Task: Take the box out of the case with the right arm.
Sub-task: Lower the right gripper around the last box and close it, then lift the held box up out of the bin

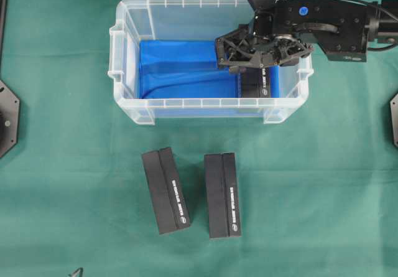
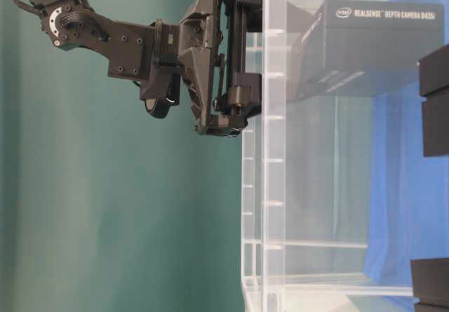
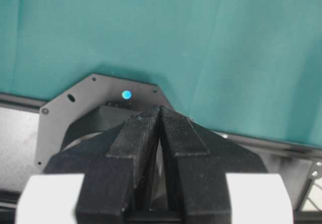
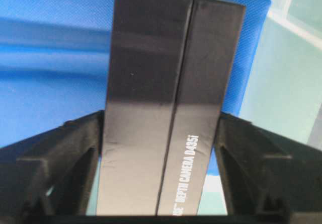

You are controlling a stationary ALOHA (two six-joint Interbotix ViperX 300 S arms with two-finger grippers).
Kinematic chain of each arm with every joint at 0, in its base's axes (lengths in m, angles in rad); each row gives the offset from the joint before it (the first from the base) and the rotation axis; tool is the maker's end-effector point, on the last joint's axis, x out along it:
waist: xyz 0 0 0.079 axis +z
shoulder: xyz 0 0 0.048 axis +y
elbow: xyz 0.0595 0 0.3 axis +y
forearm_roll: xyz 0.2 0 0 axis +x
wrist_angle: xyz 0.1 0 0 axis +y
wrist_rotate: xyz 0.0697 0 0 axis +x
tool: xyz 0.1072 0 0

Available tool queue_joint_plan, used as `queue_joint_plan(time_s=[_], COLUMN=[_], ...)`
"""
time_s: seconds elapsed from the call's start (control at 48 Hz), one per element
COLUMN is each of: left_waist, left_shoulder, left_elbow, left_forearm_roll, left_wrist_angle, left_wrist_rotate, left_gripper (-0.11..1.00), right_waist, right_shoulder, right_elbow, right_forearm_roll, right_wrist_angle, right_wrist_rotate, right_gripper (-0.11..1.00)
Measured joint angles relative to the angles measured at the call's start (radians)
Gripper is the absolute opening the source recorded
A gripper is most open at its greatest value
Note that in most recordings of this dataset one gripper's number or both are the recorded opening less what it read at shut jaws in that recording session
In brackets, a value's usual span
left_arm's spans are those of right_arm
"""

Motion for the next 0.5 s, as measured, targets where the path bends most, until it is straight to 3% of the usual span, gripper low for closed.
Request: queue_joint_plan(time_s=[0.5], left_waist=[0.000], left_shoulder=[0.000], left_elbow=[0.000], left_forearm_roll=[0.000], left_wrist_angle=[0.000], left_wrist_rotate=[0.000], left_gripper=[0.00], right_waist=[-0.002], right_shoulder=[0.000], right_elbow=[-0.003], right_forearm_roll=[0.000], right_wrist_angle=[0.026], right_wrist_rotate=[0.012], right_gripper=[0.66])
